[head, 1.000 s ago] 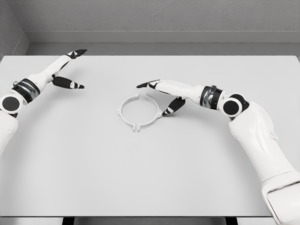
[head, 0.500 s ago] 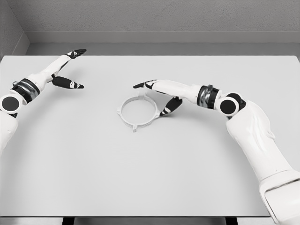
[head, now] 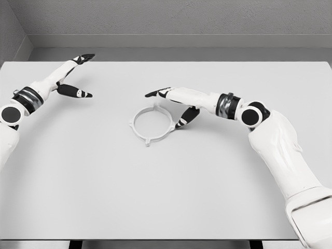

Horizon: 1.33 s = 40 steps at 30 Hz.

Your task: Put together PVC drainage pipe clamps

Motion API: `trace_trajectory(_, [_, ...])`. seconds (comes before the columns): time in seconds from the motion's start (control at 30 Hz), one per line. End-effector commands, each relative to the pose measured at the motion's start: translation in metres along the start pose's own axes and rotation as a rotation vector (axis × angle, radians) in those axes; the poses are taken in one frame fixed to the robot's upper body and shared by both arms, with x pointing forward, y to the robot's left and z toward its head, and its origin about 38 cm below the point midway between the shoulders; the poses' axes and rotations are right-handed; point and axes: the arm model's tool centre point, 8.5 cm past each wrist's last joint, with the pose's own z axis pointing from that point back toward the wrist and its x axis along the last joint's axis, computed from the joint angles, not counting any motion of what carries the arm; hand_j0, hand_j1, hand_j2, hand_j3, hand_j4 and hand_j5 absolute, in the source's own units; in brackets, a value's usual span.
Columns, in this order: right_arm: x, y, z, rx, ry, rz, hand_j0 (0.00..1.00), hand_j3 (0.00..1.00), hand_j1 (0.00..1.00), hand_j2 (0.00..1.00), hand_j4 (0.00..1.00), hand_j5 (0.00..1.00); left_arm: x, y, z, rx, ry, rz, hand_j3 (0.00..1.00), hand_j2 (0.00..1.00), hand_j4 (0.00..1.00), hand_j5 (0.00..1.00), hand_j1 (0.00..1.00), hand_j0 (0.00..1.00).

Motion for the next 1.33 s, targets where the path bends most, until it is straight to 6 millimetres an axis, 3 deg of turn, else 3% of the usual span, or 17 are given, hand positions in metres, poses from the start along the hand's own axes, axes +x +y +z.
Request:
trace_trajectory(0.0, [0.000,-0.001,0.000,-0.006,-0.002,-0.007,1.00,1.00,1.00,1.00,1.00,1.00,-0.002,0.001,0.001,0.010,0.005,0.011,1.00,1.00,1.00,1.00,1.00,1.00])
trace_trajectory(0.83, [0.006,-0.007,-0.005,-0.002,-0.017,0.014,1.00,1.00,1.00,1.00,1.00,1.00,-0.005,0.008,0.006,0.022,0.015,0.008,1.00,1.00,1.00,1.00,1.00,1.00])
trace_trajectory(0.93, [-0.002,-0.017,0.008,-0.042,0.007,0.005,1.00,1.00,1.00,1.00,1.00,1.00,-0.008,0.010,0.009,0.023,0.020,0.005,1.00,1.00,1.00,1.00,1.00,1.00])
trace_trajectory(1.03, [-0.040,-0.046,0.073,-0.140,0.126,0.003,1.00,1.00,1.00,1.00,1.00,1.00,-0.008,0.010,0.009,0.024,0.021,0.004,1.00,1.00,1.00,1.00,1.00,1.00])
trace_trajectory(1.1, [-0.046,-0.055,0.091,-0.175,0.151,0.006,1.00,1.00,1.00,1.00,1.00,1.00,-0.008,0.010,0.009,0.024,0.021,0.004,1.00,1.00,1.00,1.00,1.00,1.00])
trace_trajectory(1.3, [-0.045,-0.056,0.091,-0.174,0.149,0.012,1.00,1.00,1.00,1.00,1.00,1.00,-0.008,0.009,0.009,0.022,0.021,0.006,1.00,1.00,1.00,1.00,1.00,1.00])
